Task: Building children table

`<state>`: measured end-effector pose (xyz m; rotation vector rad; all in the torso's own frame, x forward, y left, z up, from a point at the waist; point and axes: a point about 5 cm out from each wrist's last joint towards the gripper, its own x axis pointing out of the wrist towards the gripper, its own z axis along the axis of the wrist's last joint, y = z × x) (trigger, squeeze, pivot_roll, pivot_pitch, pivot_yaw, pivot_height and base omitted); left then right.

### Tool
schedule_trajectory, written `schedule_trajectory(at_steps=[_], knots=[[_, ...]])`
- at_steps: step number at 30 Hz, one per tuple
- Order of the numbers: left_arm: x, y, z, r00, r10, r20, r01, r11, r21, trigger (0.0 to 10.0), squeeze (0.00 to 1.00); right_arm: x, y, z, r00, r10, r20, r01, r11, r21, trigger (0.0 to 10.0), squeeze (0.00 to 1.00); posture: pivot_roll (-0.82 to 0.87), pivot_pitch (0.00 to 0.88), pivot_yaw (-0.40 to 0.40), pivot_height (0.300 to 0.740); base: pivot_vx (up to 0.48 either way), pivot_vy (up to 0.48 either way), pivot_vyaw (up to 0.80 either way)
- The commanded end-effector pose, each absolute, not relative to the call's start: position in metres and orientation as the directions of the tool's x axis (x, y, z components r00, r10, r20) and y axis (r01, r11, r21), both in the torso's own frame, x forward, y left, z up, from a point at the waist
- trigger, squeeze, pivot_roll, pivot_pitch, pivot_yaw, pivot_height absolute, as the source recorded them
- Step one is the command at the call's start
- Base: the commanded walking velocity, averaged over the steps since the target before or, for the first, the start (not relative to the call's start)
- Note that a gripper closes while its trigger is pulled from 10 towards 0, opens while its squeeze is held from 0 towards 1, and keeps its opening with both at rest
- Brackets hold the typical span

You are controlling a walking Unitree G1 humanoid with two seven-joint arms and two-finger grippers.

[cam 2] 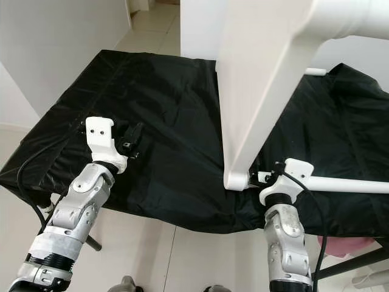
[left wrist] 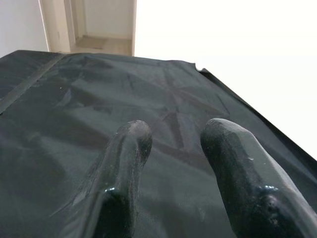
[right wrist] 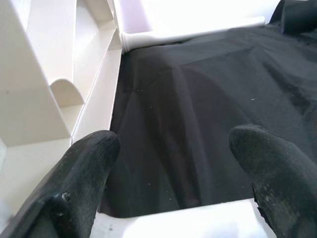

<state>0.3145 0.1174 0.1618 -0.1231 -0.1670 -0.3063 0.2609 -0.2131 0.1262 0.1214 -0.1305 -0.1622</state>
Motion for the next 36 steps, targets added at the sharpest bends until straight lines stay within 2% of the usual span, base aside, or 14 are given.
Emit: schedule_trajectory(at_steps=[1, 22, 36], knots=[[0.309, 0.112, 0.152, 0.882, -0.441, 0.166, 0.453, 0.891, -0.038, 10.0, 0.00, 0.259, -0.210, 0.118, 0.981, -0.167, 0.097, 0.156, 0.982, 0.109, 10.0, 0.00, -0.01, 0.001, -0.006, 0.740, 0.000, 0.000, 0.00], [0.295, 0.102, 0.135, 0.842, -0.525, 0.126, 0.526, 0.850, 0.030, 10.0, 0.00, 0.256, -0.212, 0.100, 0.993, -0.085, 0.076, 0.089, 0.994, -0.057, 10.0, 0.00, -0.01, 0.000, -0.023, 0.740, 0.000, 0.000, 0.00], [0.286, 0.097, 0.134, 0.796, -0.594, 0.115, 0.592, 0.804, 0.059, 10.0, 0.00, 0.256, -0.200, 0.099, 0.986, 0.160, 0.049, -0.155, 0.983, -0.095, 10.0, 0.00, 0.00, 0.000, -0.028, 0.740, 0.000, 0.000, 0.00]])
